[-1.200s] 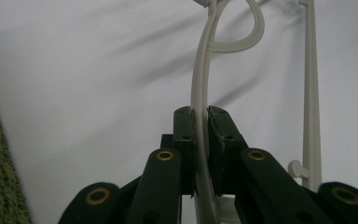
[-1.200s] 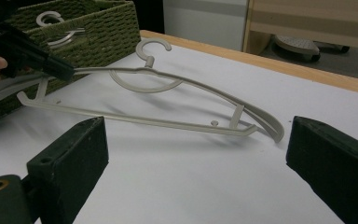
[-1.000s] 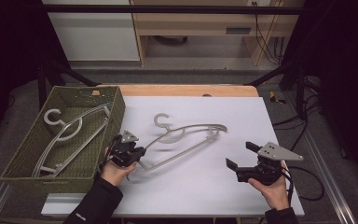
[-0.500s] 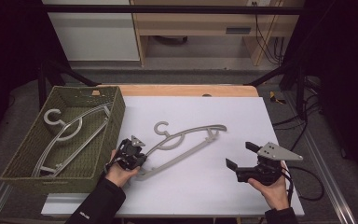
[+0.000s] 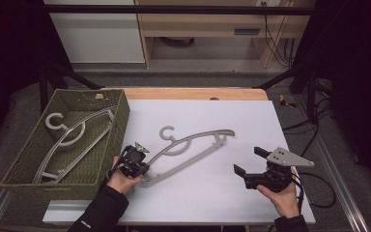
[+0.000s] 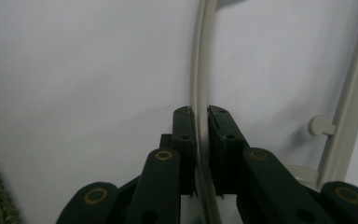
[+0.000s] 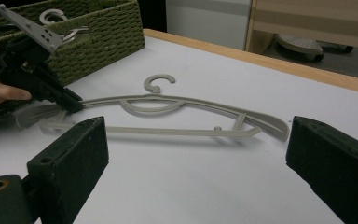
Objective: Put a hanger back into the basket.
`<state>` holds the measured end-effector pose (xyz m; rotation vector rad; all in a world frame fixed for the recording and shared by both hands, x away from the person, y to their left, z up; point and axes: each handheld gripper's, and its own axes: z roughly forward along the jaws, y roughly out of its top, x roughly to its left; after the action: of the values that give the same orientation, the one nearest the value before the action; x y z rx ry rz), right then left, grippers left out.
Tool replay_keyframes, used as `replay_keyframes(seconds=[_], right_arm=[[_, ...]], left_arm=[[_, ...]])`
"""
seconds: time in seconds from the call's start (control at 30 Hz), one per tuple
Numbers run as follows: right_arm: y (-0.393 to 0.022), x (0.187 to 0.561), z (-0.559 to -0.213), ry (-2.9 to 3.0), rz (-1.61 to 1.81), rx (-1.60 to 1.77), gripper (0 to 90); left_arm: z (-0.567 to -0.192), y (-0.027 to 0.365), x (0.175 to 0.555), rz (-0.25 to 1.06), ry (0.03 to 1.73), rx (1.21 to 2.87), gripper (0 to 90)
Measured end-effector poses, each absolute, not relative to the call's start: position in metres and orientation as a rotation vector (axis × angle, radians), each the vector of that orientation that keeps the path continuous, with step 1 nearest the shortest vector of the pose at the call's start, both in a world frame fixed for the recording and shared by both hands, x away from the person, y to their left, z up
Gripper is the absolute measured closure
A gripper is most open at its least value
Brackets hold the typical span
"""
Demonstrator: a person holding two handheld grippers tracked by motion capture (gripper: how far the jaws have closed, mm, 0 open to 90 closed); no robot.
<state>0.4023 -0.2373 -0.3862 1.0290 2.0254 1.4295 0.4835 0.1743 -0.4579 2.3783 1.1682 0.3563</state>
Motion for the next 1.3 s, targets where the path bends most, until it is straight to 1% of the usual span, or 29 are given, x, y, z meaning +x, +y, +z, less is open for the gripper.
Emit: replay_keyframes(seconds=[0.07,0.2,0.4,0.7,0.77,0.93,1.13,1.3], right_arm=[[-0.237,0.402,-0.386,2.027,1.429,1.027,5.7],[-0.240,0.403,-0.387,2.022,1.424,1.032,5.7],[-0.243,0.402,-0.385,2.012,1.435,1.033,5.8],[-0.243,0.402,-0.386,2.011,1.431,1.034,5.9],[-0.244,0.401,-0.385,2.007,1.434,1.036,5.9],[-0.244,0.401,-0.385,2.004,1.437,1.040,6.2],[-0.243,0.402,-0.386,2.015,1.435,1.033,6.1],[-0.241,0.402,-0.386,2.018,1.432,1.032,6.2]], left_arm=[[-0.458,0.174,0.481,0.377,1.161,2.371,82.5],[-0.458,0.177,0.481,0.365,1.152,2.331,82.7],[-0.445,0.180,0.475,0.340,1.127,2.231,82.6],[-0.421,0.186,0.464,0.407,1.059,2.118,82.6],[-0.414,0.189,0.463,0.397,1.052,2.097,82.6],[-0.421,0.185,0.465,0.345,1.041,2.148,82.6],[-0.430,0.177,0.464,0.290,0.964,2.216,82.5],[-0.451,0.169,0.464,0.284,0.979,2.351,82.4]])
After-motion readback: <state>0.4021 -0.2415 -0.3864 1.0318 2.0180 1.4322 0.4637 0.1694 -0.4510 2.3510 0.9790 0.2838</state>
